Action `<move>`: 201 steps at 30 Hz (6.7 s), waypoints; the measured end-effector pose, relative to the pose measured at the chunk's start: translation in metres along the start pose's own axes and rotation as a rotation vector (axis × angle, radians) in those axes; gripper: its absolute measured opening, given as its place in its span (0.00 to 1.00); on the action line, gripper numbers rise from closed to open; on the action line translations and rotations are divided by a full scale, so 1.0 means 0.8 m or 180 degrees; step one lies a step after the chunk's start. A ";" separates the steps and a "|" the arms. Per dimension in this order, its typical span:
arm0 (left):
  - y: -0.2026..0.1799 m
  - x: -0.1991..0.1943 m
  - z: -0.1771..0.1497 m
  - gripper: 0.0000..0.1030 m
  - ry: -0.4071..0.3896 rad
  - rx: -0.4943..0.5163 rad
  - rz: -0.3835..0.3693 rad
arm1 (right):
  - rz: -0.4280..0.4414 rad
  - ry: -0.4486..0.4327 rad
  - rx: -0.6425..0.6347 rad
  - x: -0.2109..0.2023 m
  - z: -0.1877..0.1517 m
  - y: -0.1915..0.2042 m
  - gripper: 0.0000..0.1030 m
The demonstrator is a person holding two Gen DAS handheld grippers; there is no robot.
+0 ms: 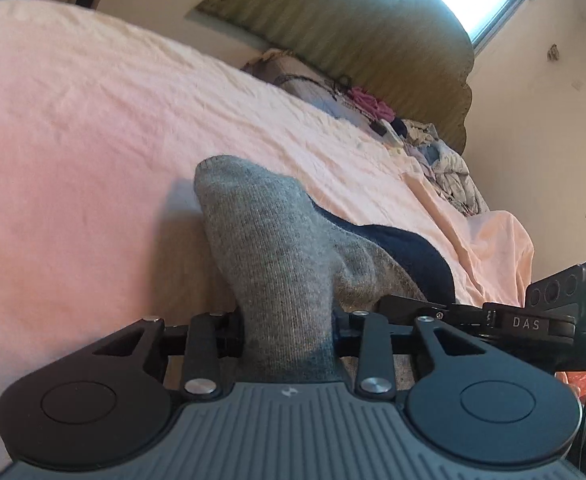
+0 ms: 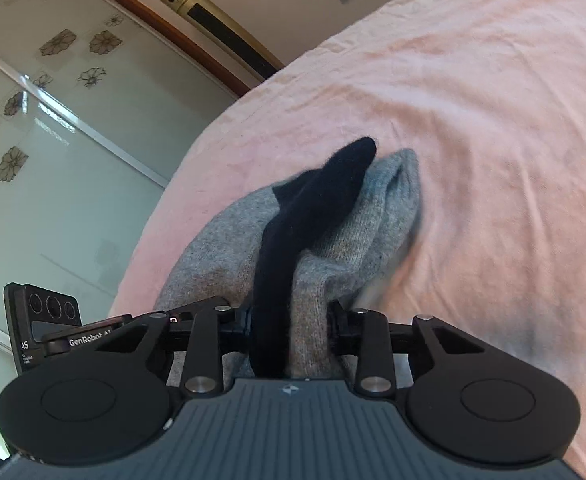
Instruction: Fold small clothes
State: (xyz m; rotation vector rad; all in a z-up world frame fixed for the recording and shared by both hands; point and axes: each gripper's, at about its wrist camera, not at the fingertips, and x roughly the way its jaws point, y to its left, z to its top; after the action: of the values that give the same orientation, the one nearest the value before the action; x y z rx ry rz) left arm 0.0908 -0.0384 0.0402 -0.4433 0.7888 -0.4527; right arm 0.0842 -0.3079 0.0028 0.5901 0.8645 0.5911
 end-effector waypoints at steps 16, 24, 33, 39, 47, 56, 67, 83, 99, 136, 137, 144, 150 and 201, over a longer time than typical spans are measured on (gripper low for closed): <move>0.066 -0.062 -0.068 0.30 0.0315 -0.0446 -0.0104 | -0.0091 0.0253 0.0014 0.018 -0.026 0.013 0.62; 0.044 -0.093 -0.074 0.20 0.0226 0.0228 0.0541 | -0.0300 0.0285 -0.0361 -0.010 -0.058 0.041 0.20; -0.030 -0.133 -0.145 0.73 -0.0483 0.1654 0.1075 | -0.0009 -0.0016 -0.0196 -0.058 -0.075 0.061 0.54; -0.024 -0.104 -0.159 0.63 -0.0291 0.1682 0.1331 | -0.0229 0.0298 -0.0445 -0.010 -0.077 0.080 0.54; -0.020 -0.115 -0.150 0.07 -0.0293 0.1503 0.1233 | -0.0223 0.0352 -0.0625 -0.007 -0.079 0.093 0.14; -0.023 -0.128 -0.163 0.07 -0.0136 0.1737 0.1137 | -0.0360 0.0446 -0.0510 -0.019 -0.080 0.067 0.31; -0.051 -0.087 -0.145 0.29 -0.0163 0.1743 0.0787 | -0.0539 -0.0130 -0.0056 0.041 0.068 0.037 0.59; -0.011 -0.137 -0.126 0.90 -0.0583 0.0878 0.0634 | -0.0468 -0.0412 -0.0052 0.021 0.045 0.036 0.80; 0.028 -0.078 -0.080 0.17 0.0220 -0.0026 0.0453 | -0.0337 0.0268 -0.0513 0.011 -0.055 0.073 0.22; -0.056 -0.023 -0.118 0.87 -0.0298 0.1514 0.0953 | -0.0730 0.0135 -0.0692 0.088 -0.017 0.129 0.96; -0.055 -0.022 -0.118 0.87 -0.0296 0.1525 0.0957 | -0.0797 0.0177 -0.0734 0.098 -0.023 0.117 0.96; -0.049 -0.073 -0.120 0.87 -0.0527 0.1254 0.0813 | -0.0666 -0.0051 -0.0486 0.052 -0.018 0.118 0.94; 0.040 -0.111 -0.099 0.87 -0.0217 -0.0017 0.0336 | -0.0519 -0.0199 -0.0216 -0.025 -0.053 0.084 0.98; -0.036 -0.111 -0.195 1.00 -0.0239 0.0833 0.1543 | -0.2279 -0.0554 -0.1148 -0.005 -0.238 0.148 1.00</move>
State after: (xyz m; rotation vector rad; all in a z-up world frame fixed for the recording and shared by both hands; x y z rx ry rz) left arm -0.0877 -0.0465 0.0086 -0.0179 0.7234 -0.0821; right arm -0.1025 -0.1846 -0.0120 -0.0166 0.7173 0.0321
